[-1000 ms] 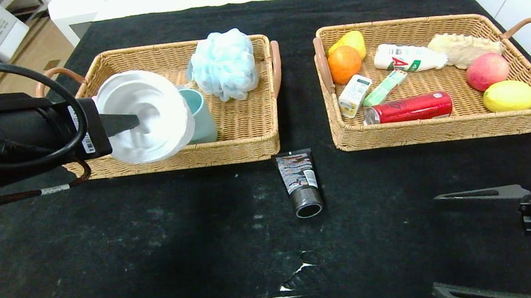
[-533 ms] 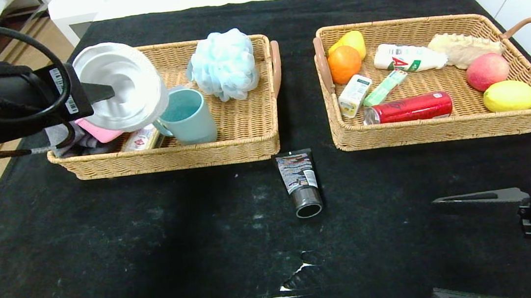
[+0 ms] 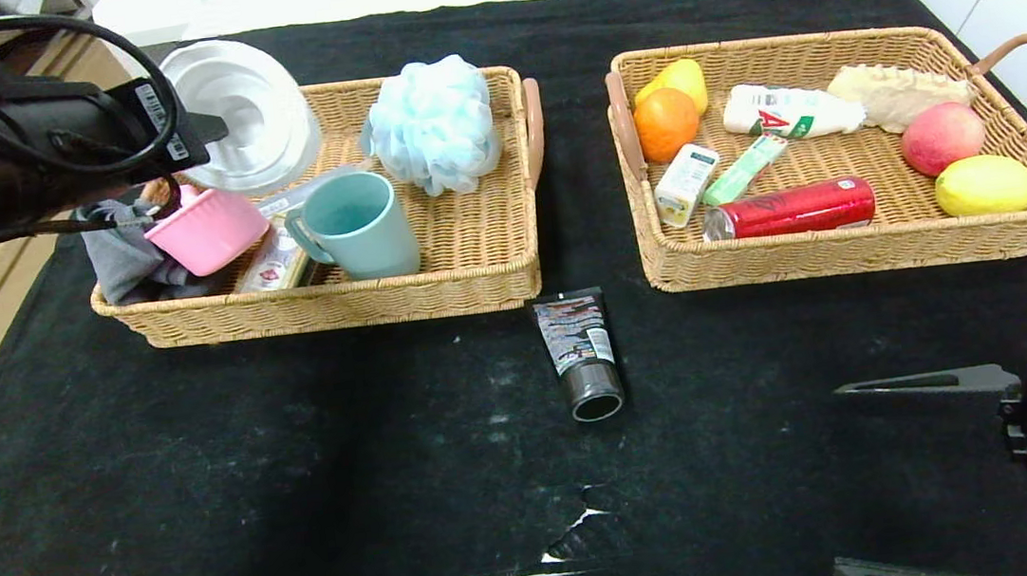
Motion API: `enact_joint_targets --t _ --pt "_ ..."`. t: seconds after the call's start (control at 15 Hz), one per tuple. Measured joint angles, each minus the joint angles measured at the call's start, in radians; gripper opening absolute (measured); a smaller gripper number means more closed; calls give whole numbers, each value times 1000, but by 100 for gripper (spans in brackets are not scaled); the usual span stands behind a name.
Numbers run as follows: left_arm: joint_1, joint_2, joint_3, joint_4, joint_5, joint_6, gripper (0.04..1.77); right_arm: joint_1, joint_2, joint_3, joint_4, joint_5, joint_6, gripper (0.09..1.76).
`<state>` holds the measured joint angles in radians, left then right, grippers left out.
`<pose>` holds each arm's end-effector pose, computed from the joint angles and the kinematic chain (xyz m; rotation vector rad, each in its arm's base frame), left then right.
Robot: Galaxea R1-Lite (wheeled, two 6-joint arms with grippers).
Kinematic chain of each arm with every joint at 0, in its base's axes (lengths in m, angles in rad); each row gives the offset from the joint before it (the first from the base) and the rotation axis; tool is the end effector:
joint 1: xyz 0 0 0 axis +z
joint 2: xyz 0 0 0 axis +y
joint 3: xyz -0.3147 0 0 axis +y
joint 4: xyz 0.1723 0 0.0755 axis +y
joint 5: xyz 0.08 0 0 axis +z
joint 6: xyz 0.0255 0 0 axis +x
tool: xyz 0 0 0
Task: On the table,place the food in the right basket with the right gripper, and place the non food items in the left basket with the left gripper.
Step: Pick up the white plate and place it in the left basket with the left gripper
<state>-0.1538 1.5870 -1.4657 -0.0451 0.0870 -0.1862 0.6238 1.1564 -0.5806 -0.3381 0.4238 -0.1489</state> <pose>0.2873 -0.0423 0.3607 -0.1769 0.0816 -0.0595 0.1231 0.1015 0.2333 -0.1592 0.1696 1.0592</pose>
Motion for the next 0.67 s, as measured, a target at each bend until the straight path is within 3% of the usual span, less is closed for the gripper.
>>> enact_joint_targets --t 0.33,0.67 --pt "9 79 -45 -81 14 5 48 0 0 2 0 -1 0 171" --pt "5 115 -80 -85 17 8 48 6 1 5 0 0 0 171"
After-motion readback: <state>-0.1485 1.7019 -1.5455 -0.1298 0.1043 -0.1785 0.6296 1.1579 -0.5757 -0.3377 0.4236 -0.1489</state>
